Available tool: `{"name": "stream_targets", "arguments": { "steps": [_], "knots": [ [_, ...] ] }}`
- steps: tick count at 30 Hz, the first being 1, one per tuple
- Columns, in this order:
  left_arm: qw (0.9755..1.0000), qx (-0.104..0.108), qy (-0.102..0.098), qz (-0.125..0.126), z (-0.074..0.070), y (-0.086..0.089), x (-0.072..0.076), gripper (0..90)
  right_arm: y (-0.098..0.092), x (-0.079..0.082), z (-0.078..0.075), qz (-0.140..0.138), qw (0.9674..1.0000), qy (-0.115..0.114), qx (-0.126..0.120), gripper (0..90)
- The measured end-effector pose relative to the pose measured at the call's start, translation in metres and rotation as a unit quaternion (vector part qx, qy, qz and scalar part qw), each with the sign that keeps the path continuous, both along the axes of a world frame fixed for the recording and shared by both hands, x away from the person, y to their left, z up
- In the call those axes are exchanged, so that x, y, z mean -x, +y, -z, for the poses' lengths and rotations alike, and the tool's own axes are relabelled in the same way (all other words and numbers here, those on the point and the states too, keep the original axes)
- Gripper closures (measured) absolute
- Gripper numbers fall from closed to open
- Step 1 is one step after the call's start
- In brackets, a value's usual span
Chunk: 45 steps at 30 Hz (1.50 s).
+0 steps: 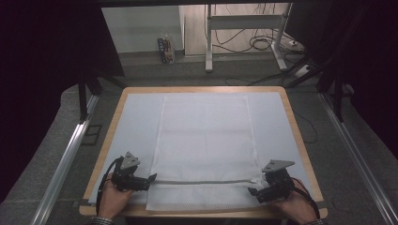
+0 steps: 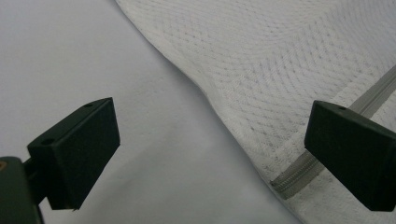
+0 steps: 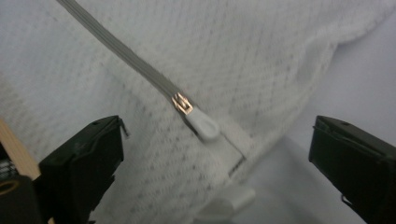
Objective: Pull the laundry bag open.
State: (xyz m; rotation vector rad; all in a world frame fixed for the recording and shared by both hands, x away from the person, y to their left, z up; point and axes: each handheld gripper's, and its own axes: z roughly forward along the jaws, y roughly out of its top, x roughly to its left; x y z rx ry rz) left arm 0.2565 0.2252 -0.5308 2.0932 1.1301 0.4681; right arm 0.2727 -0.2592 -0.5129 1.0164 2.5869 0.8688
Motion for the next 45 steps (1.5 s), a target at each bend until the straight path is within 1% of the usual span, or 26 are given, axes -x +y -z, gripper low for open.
{"name": "stream_targets", "arguments": {
  "steps": [1,2,3,5,9,12,13,14,15,17,21,26,30,32,34,35,36,40,43,45],
  "knots": [
    [1.0000,-0.001,0.000,0.000,0.000,0.000,0.000,3.5,-0.001,0.001,0.001,0.002,1.0000,-0.001,0.005,6.1],
    [1.0000,-0.002,0.000,0.001,0.000,0.000,0.000,3.5,-0.002,0.003,0.003,0.010,0.9998,-0.001,0.016,8.8],
    [1.0000,-0.002,0.000,0.001,0.000,0.000,0.000,3.5,-0.002,0.003,0.003,0.010,0.9998,-0.001,0.016,8.8],
    [1.0000,-0.004,0.001,0.003,0.000,-0.001,0.000,3.5,0.000,0.004,0.006,0.012,0.9995,-0.004,0.030,10.5],
    [1.0000,-0.007,0.002,0.005,0.001,-0.002,0.000,3.6,0.002,0.004,0.005,0.026,0.9991,-0.003,0.033,13.7],
    [0.9999,-0.010,0.000,0.008,0.001,-0.003,0.000,3.6,0.003,0.005,0.004,0.030,0.9990,-0.001,0.033,18.1],
    [0.9999,-0.012,-0.001,0.008,0.001,-0.004,0.000,3.6,0.004,0.006,0.004,0.032,0.9990,0.000,0.033,19.9],
    [0.9999,-0.013,-0.001,0.009,0.000,-0.004,0.000,3.6,0.005,0.007,0.003,0.037,0.9987,0.001,0.034,24.1],
    [0.9999,-0.013,-0.001,0.008,0.000,-0.004,0.000,3.6,0.005,0.007,0.003,0.037,0.9987,0.001,0.034,24.1],
    [0.9999,-0.014,-0.001,0.008,0.000,-0.004,0.000,3.7,0.006,0.009,0.002,0.042,0.9985,0.003,0.035,29.4],
    [0.9999,-0.014,-0.003,0.008,0.000,-0.004,0.001,3.7,0.008,0.012,0.001,0.051,0.9981,0.006,0.035,35.9],
    [0.9998,-0.017,-0.005,0.009,0.000,-0.005,0.001,3.7,0.011,0.016,0.000,0.057,0.9976,0.002,0.038,46.0],
    [0.9998,-0.018,-0.006,0.011,0.000,-0.005,0.001,3.8,0.012,0.018,-0.001,0.059,0.9976,0.004,0.036,53.5],
    [0.9998,-0.018,-0.007,0.012,0.000,-0.005,0.001,3.8,0.012,0.019,-0.002,0.061,0.9975,0.003,0.036,61.9],
    [0.9997,-0.018,-0.007,0.012,0.000,-0.006,0.001,3.8,0.011,0.019,-0.002,0.061,0.9975,0.002,0.034,64.7],
    [0.9997,-0.019,-0.007,0.012,0.000,-0.006,0.001,3.8,0.012,0.020,-0.002,0.057,0.9977,-0.001,0.035,71.1],
    [0.9997,-0.019,-0.007,0.012,0.000,-0.006,0.001,3.8,0.012,0.020,-0.002,0.057,0.9977,-0.001,0.035,71.1],
    [0.9997,-0.020,-0.010,0.013,-0.001,-0.006,0.002,3.9,0.012,0.021,-0.003,0.047,0.9983,-0.002,0.035,82.0],
    [0.9997,-0.019,-0.011,0.012,-0.002,-0.006,0.002,4.0,0.011,0.021,-0.003,0.042,0.9987,0.001,0.028,84.3],
    [0.9998,-0.014,-0.011,0.011,-0.002,-0.006,0.002,4.1,0.008,0.020,-0.003,0.040,0.9990,0.004,0.018,84.7]
  ]
}}
